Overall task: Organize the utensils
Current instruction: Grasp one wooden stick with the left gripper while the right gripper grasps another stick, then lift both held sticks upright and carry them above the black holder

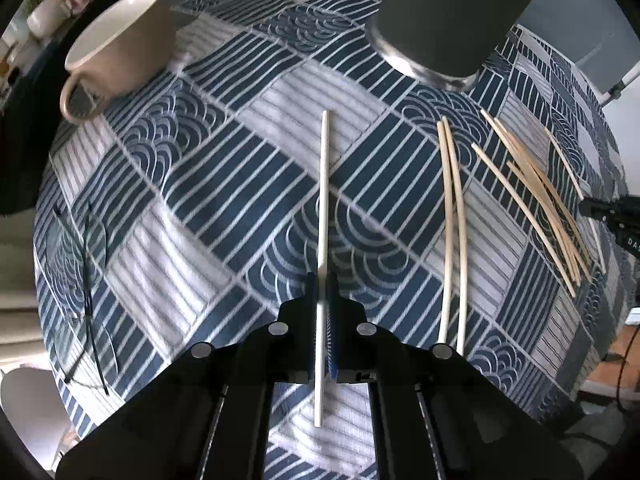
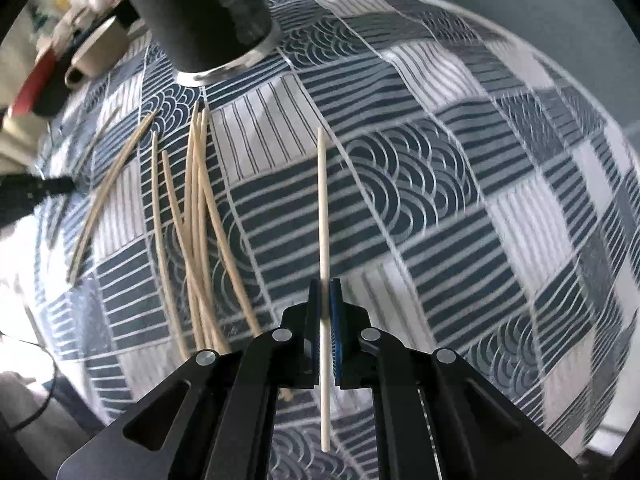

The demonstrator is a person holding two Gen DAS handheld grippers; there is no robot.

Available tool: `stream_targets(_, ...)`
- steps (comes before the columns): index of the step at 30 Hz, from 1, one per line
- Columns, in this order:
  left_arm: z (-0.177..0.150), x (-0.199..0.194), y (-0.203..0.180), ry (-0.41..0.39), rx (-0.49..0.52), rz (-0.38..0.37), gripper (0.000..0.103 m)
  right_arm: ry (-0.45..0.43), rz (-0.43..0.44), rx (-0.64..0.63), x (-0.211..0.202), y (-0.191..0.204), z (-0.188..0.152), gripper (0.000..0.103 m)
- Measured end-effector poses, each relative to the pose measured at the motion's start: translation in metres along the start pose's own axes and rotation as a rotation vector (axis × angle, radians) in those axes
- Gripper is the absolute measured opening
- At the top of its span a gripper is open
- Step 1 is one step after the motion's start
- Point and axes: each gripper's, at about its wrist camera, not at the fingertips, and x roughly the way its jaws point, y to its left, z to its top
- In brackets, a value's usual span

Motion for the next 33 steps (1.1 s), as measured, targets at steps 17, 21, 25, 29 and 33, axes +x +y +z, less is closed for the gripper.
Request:
stream_targets(17,0.011,-0.114,0.013,-0.188,-0.003,-0.117,0.004,-0.241,0.14,0.079,-0.089,0.01,0.001,0.004)
stream_targets(21,0.044,-0.129,-0.007,-0.241,0.033,-0.055,0.004,-0.309,0.135,0.057,-0.113,0.017,0.02,0.004)
stream_targets(25,0.065,-0.147,-0.021,-0.292,0.059,-0.033,0.004,-0.362,0.14,0.052,-0.132,0.02,0.033,0.004)
stream_targets(29,0.085,-0.165,-0.035,-0.348,0.08,-0.037,0.004,-0.421,0.141,0.028,-0.154,0.026,0.049,0.005)
stream_targets(33,0.105,-0.181,-0.048,-0.39,0.098,-0.059,0.004,-0.466,0.157,0.013,-0.17,0.033,0.073,0.005)
